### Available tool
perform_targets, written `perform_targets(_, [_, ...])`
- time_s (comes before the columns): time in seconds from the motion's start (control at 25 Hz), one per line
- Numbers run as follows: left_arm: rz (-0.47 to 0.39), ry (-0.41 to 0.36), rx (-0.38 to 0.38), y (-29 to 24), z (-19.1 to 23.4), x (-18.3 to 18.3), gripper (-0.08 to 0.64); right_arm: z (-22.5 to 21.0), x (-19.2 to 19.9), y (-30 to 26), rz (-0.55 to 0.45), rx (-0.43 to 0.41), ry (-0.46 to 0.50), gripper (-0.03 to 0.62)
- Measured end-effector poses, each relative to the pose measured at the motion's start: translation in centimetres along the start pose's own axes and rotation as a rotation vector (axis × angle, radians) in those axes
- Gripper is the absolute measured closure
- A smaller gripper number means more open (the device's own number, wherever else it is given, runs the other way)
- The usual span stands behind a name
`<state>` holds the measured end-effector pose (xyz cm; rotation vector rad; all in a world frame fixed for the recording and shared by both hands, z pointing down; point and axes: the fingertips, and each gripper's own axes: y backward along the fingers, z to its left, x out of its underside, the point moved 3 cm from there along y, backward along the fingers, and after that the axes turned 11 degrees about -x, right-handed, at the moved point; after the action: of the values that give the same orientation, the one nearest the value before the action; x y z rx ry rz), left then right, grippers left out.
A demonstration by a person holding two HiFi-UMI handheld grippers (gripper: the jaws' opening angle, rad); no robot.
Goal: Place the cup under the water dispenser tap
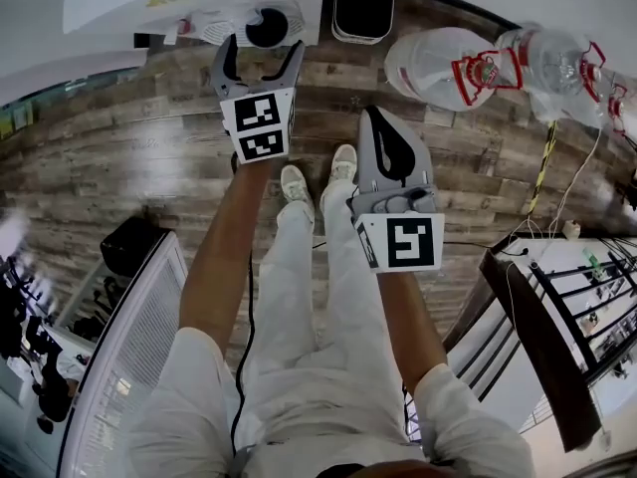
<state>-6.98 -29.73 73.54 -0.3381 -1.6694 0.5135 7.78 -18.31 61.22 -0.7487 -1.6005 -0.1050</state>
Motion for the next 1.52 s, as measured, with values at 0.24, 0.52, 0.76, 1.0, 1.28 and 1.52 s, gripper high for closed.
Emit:
perform_targets(0.24, [-0.026,0.067,0.018,5.7,-0.4,-4.4,0.194,1.3,-3.2,2.9,-0.019,0.005,-0.008,0.591])
perform_targets(0.52, [-0.078,0.069,-0.001,13.1,0.1,-10.2,0.280,3.6,-7.9,6.5,-0.044,-0.004,0.002,0.591])
perform_targets(0.76, [-0.124,0.054,-0.025,19.9,1.6,-14.9,0.401,6.0,-12.0,8.9,-0.073,-0.021,-0.042,0.591])
perform_targets(1.0, [-0.157,0.064,-0.021,26.8,2.6,-18.6,0.472,10.2,-16.2,11.3,-0.077,-0.077,0.004,0.591])
perform_targets(1.28, [-0.179,0.126,0.000,33.5,3.9,-23.7,0.546,14.2,-21.9,13.8,-0.100,-0.157,0.084,0.591])
perform_targets(1.52, [-0.251,0.087,-0.008,39.2,5.0,-27.8,0.562,16.5,-24.7,16.6,-0.096,-0.173,0.061,0.592])
